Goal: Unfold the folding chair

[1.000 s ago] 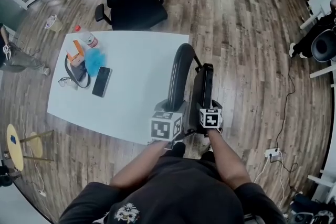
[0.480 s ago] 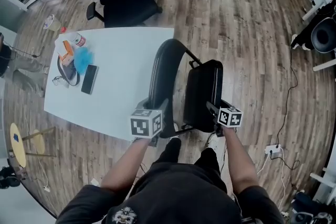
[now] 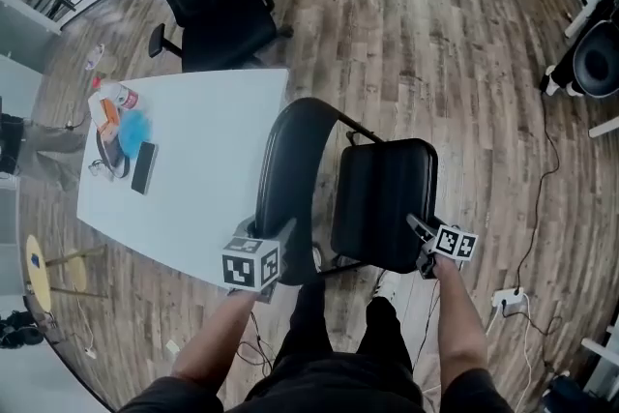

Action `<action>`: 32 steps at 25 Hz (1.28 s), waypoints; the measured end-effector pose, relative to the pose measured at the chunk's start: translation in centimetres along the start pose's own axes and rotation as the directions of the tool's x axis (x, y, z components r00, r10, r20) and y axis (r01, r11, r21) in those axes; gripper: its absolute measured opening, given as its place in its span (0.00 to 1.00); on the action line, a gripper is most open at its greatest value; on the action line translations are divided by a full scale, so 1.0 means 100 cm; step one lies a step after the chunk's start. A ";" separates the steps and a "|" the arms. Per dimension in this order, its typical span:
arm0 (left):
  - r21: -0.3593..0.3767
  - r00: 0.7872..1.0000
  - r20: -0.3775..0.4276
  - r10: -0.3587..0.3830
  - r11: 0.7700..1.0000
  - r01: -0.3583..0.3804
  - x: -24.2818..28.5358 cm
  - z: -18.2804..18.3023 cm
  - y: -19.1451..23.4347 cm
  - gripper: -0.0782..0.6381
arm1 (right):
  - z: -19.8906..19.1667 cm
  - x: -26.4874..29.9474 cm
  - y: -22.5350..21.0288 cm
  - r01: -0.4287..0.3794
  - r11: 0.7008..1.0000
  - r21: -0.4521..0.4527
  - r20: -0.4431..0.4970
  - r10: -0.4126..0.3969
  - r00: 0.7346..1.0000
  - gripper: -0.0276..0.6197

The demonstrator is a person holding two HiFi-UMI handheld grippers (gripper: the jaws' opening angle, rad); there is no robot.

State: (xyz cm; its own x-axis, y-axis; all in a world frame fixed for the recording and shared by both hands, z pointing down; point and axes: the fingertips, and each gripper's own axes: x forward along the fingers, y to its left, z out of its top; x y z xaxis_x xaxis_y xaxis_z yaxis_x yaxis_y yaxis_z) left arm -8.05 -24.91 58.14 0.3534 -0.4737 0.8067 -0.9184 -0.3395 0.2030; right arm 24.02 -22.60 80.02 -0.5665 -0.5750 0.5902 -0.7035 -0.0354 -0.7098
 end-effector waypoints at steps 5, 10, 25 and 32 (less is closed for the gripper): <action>0.013 0.999 -0.021 0.029 0.999 -0.029 0.030 -0.007 -0.028 0.35 | 0.013 -0.014 -0.076 -0.058 0.997 0.041 0.013 0.057 0.998 0.59; 0.014 0.998 -0.051 0.042 0.999 -0.042 0.068 -0.023 -0.048 0.35 | 0.007 -0.014 -0.161 -0.086 0.995 0.057 0.007 0.086 0.996 0.59; -0.010 0.998 -0.061 0.021 1.000 -0.021 0.145 -0.059 -0.091 0.36 | -0.017 -0.003 -0.331 -0.105 0.989 0.104 -0.036 0.109 0.993 0.59; 0.001 0.998 -0.056 0.024 1.000 -0.024 0.161 -0.060 -0.127 0.35 | -0.018 -0.002 -0.364 -0.117 0.988 0.103 -0.055 0.123 0.991 0.60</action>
State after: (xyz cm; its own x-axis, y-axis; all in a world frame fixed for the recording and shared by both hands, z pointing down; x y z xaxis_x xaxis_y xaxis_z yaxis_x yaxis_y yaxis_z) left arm 8.23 -23.35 71.95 0.3208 -0.4353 0.8412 -0.9265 -0.3287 0.1832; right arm 49.01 -19.67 106.46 -0.6717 -0.5293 0.5183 -0.5843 -0.0515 -0.8099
